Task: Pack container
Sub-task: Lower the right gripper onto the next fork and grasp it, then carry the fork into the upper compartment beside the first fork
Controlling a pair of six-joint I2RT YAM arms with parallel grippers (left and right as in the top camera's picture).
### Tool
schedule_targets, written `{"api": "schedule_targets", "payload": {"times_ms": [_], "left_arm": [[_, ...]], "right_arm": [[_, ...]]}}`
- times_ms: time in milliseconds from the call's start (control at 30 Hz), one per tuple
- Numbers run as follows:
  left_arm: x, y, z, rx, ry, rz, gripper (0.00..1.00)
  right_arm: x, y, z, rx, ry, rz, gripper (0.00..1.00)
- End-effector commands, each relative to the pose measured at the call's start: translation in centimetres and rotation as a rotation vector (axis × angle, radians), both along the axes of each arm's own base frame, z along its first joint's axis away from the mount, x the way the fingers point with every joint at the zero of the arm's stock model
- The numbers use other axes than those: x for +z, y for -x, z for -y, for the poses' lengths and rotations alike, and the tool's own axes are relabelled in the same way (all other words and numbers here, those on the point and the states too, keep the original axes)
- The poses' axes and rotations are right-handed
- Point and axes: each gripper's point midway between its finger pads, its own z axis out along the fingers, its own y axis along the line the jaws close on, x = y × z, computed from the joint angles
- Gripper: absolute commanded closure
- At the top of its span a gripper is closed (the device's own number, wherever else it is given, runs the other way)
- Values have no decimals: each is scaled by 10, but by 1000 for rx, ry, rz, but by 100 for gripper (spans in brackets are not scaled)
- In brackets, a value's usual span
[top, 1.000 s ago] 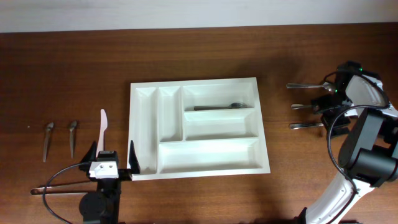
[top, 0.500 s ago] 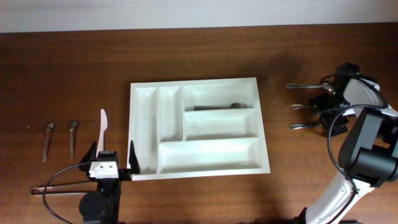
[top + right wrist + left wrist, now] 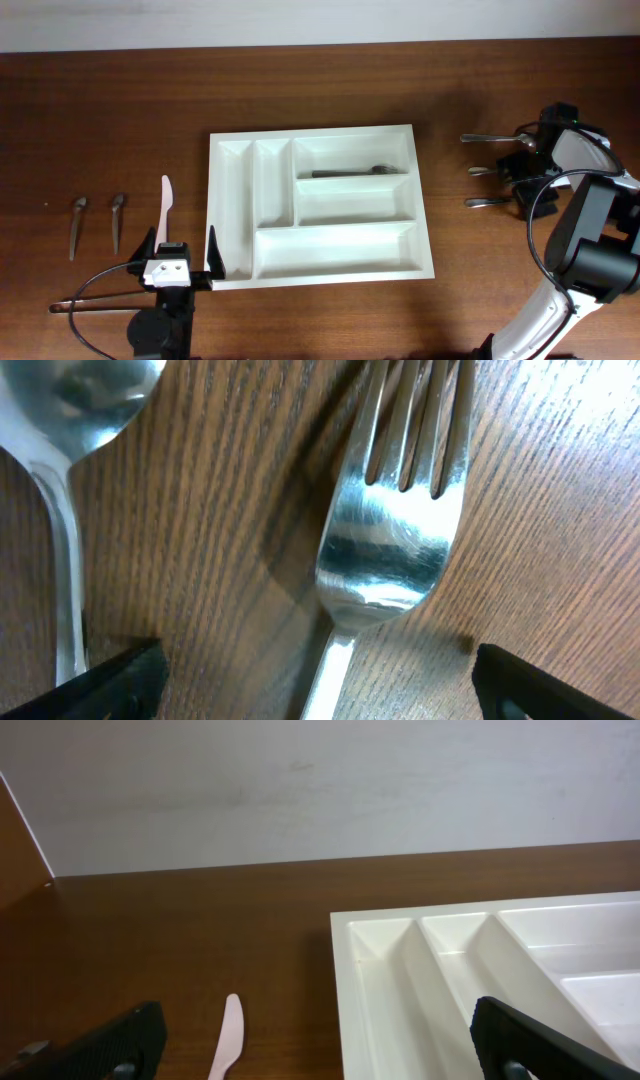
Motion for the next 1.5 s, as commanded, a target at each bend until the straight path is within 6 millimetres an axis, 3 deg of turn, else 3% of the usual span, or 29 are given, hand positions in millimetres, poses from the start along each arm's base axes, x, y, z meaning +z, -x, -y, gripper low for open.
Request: {"api": "schedule_targets", "payload": {"times_ms": [0, 100, 333, 533, 733, 867, 1000, 1167, 1267, 1467], "left_arm": [[-1, 0, 0, -4, -18, 1, 1], [-1, 0, 0, -4, -18, 1, 1], [-1, 0, 0, -4, -18, 1, 1], [-1, 0, 0, -4, -18, 1, 1], [-1, 0, 0, -4, -18, 1, 1], [-1, 0, 0, -4, -18, 1, 1], [-1, 0, 0, -3, -19, 1, 1], [-1, 0, 0, -4, -18, 1, 1], [-1, 0, 0, -4, -18, 1, 1], [-1, 0, 0, -4, -18, 1, 1]], "right_arm": [[-12, 14, -5, -39, -27, -48, 15], [-12, 14, -5, -39, -26, -47, 26], [-12, 15, -5, -38, -27, -51, 67], [-12, 15, -6, -38, -28, -52, 96], [-5, 14, -6, -36, -29, -55, 96], [20, 2, -1, -36, -20, -28, 96], [59, -20, -3, -21, -19, 36, 96], [106, -61, -40, 33, -97, 169, 96], [127, -83, -82, 27, -168, 236, 96], [135, -100, -164, 41, -240, 266, 96]]}}
